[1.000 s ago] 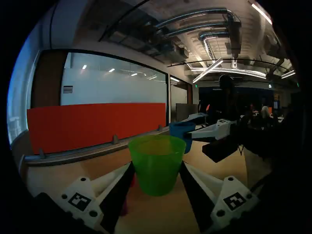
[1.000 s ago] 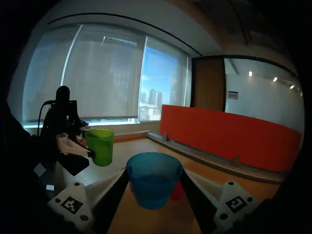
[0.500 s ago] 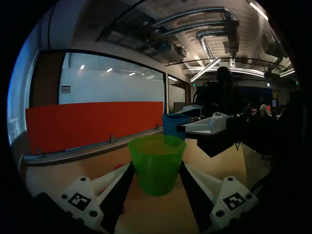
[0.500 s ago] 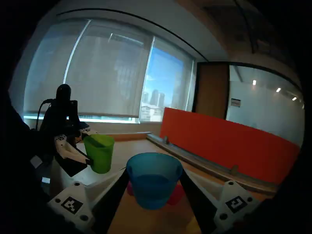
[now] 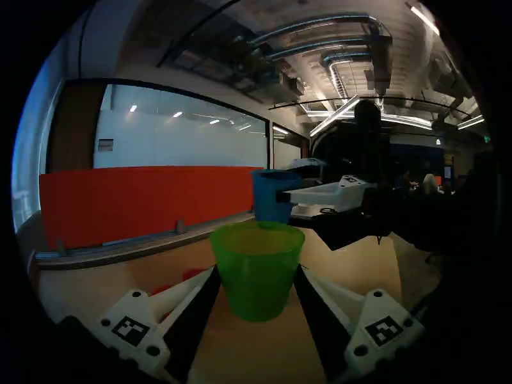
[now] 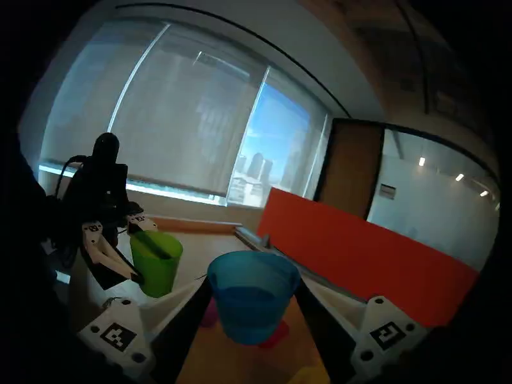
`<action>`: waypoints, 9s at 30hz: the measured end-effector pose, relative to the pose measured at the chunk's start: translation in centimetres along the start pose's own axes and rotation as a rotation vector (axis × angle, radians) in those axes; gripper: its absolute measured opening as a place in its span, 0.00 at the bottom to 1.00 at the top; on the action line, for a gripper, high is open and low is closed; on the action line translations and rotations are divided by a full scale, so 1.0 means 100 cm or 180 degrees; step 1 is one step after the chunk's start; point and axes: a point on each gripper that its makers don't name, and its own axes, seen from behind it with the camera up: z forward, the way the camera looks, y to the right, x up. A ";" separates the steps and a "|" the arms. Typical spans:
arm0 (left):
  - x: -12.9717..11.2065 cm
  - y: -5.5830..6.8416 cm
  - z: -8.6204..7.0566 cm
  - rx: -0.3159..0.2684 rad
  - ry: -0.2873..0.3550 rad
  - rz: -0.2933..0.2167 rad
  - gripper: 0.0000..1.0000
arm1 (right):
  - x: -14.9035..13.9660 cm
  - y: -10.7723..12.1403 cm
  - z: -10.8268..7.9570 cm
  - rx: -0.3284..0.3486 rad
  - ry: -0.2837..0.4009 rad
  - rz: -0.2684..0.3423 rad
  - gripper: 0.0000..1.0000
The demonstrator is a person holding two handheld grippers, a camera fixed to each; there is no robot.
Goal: Pour water
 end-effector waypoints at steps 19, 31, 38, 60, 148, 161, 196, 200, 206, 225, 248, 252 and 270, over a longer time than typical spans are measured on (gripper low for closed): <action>-0.007 0.006 0.006 -0.0068 -0.0023 -0.0017 0.79 | 0.035 -0.003 0.012 -0.0055 0.0119 -0.0659 0.91; -0.004 0.010 0.007 -0.0098 -0.0013 0.0016 0.79 | 0.046 -0.006 0.017 -0.0067 0.0130 -0.0985 0.91; -0.002 0.014 0.009 -0.0125 -0.0010 0.0037 0.79 | 0.054 -0.008 0.019 -0.0082 0.0149 -0.1236 0.91; -0.001 0.018 0.013 -0.0128 -0.0015 0.0076 0.79 | 0.077 -0.018 0.021 -0.0109 0.0214 -0.1854 0.91; 0.007 -0.008 0.037 -0.0081 -0.0006 0.0071 0.79 | 0.095 0.006 0.054 -0.0252 0.0177 -0.3287 0.91; 0.008 -0.010 0.037 -0.0071 0.0000 0.0067 0.79 | 0.096 0.006 0.059 -0.0258 0.0151 -0.3458 0.91; 0.005 -0.018 0.040 -0.0029 -0.0025 0.0065 0.79 | 0.094 0.001 0.066 -0.0252 0.0126 -0.3974 0.90; 0.005 -0.020 0.040 -0.0027 -0.0025 0.0061 0.79 | 0.093 0.001 0.067 -0.0245 0.0105 -0.4043 0.90; 0.004 -0.022 0.042 -0.0014 -0.0032 0.0064 0.79 | 0.093 0.001 0.067 -0.0243 0.0091 -0.4120 0.90; 0.008 -0.024 0.043 -0.0001 -0.0025 0.0071 0.79 | 0.094 0.000 0.067 -0.0273 0.0075 -0.4406 0.90; 0.011 -0.028 0.038 0.0028 -0.0010 0.0078 0.79 | 0.092 0.010 0.067 -0.0326 0.0174 -0.3178 0.90; 0.012 -0.029 0.038 0.0034 -0.0013 0.0089 0.79 | 0.084 0.016 0.064 -0.0345 0.0174 -0.2647 0.90; 0.007 -0.035 0.036 0.0082 -0.0080 0.0114 0.79 | 0.036 0.031 0.040 -0.0288 -0.0022 -0.0213 0.90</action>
